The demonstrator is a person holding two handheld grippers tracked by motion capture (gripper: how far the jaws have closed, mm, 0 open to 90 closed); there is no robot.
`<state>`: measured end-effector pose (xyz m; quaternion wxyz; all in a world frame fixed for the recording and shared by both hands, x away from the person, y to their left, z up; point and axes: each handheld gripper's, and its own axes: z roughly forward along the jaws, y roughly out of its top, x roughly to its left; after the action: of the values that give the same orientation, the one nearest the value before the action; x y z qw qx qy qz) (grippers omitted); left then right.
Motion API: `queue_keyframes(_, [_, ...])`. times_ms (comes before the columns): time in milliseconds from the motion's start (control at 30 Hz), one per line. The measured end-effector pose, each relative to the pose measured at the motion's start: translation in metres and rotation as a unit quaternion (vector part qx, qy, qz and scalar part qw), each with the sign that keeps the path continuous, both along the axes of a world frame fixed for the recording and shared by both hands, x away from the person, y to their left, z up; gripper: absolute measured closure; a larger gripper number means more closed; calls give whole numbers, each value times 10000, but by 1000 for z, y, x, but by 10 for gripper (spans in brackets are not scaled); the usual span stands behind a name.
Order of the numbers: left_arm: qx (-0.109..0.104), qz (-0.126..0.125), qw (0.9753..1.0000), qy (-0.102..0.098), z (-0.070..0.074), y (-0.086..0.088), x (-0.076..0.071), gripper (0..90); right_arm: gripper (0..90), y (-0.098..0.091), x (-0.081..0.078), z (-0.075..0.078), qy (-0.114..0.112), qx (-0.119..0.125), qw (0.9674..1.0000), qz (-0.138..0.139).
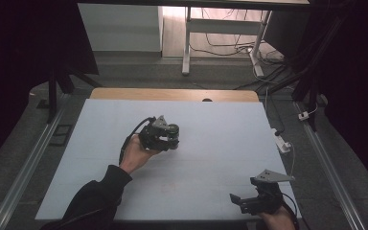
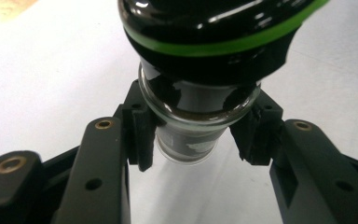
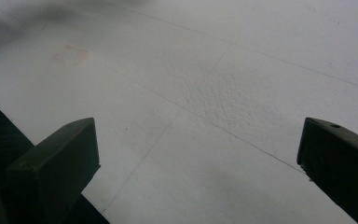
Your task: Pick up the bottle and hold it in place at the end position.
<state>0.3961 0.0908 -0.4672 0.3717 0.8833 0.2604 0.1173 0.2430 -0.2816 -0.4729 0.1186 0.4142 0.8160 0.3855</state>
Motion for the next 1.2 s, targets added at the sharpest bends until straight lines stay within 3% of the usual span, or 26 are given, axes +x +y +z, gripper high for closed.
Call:
queue_keyframes(167, [-72,88,9999,3,-2,-2,12,533,0,0,0,0,1,-1,10000,1])
queue_keyframes(467, [31,120,9999,-7,-12,-6,28,533,0,0,0,0,-6,-3,10000,10])
queue_keyframes(767, [112,149,9998,-5,-29,-10,32,533,0,0,-1,0,-15,-7,10000,24])
queue_keyframes(1200, [70,203,9997,77,-35,-12,33,532,0,0,-1,0,-20,-10,10000,32])
